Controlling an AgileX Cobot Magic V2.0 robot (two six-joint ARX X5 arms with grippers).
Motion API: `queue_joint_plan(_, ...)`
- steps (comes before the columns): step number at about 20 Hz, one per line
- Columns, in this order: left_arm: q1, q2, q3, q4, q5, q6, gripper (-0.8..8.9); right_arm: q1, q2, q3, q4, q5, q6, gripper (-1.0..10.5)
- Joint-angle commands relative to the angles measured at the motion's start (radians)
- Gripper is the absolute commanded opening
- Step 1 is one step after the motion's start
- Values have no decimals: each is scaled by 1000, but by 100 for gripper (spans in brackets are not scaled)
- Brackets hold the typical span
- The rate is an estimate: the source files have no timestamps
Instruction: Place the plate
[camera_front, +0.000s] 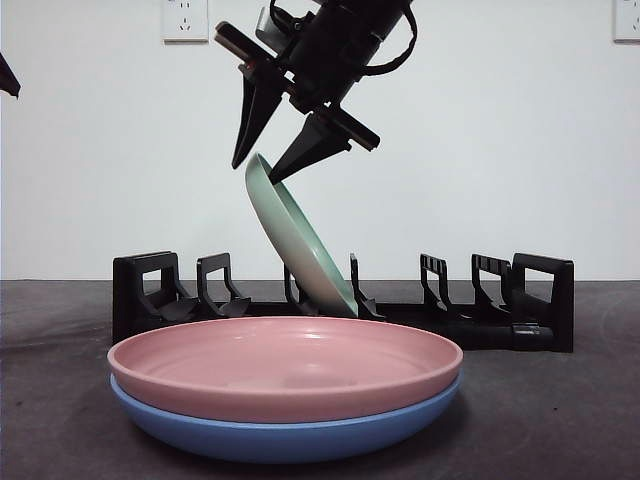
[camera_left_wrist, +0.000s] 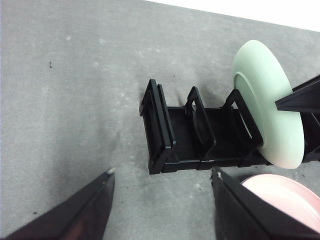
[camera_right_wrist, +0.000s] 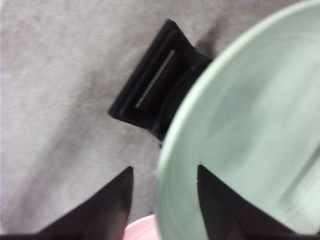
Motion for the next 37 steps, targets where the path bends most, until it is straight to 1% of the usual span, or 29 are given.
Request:
queue_joint_plan(1, 2, 5, 17, 11, -5, 13, 309, 16, 14, 27, 6, 7, 2, 54)
queue_joint_plan(3, 2, 5, 17, 11, -5, 13, 309, 16, 14, 27, -5, 8, -4, 14)
queue_joint_plan(6, 2, 5, 17, 11, -5, 13, 309, 16, 7, 29, -22, 10, -13, 14)
queue_joint_plan(8, 2, 5, 17, 11, -5, 13, 309, 16, -9, 30, -23, 27, -19, 14)
queue_joint_plan(14, 2, 5, 17, 12, -5, 13, 309, 15, -111, 31, -22, 18, -32, 14)
queue_joint_plan(18, 2, 5, 17, 12, -5, 13, 309, 18, -182, 31, -21, -32, -46, 14)
queue_joint_plan(21, 2, 5, 17, 12, -5, 13, 309, 30, -230, 31, -22, -29, -76, 14)
queue_joint_plan(24, 2, 5, 17, 12, -5, 13, 309, 53, -282, 31, -24, -22, -137, 14)
queue_joint_plan(25, 2, 5, 17, 12, -5, 13, 309, 63, -299, 31, -31, 2, -158, 14)
queue_joint_plan(26, 2, 5, 17, 12, -5, 13, 309, 79, -317, 31, -47, 61, -193, 14)
queue_joint_plan(28, 2, 5, 17, 12, -5, 13, 309, 115, -346, 31, -90, 210, -284, 14)
queue_joint_plan(29, 2, 5, 17, 12, -5, 13, 309, 132, -353, 30, -111, 250, -301, 14)
queue_joint_plan(32, 2, 6, 17, 13, -5, 13, 309, 170, -370, -11, -111, 269, -313, 14)
queue_joint_plan(35, 2, 5, 17, 13, -5, 13, 309, 234, -427, -175, 3, 318, -314, 14)
queue_joint_plan(37, 2, 5, 17, 12, -5, 13, 309, 282, -481, -306, 69, 374, -320, 14)
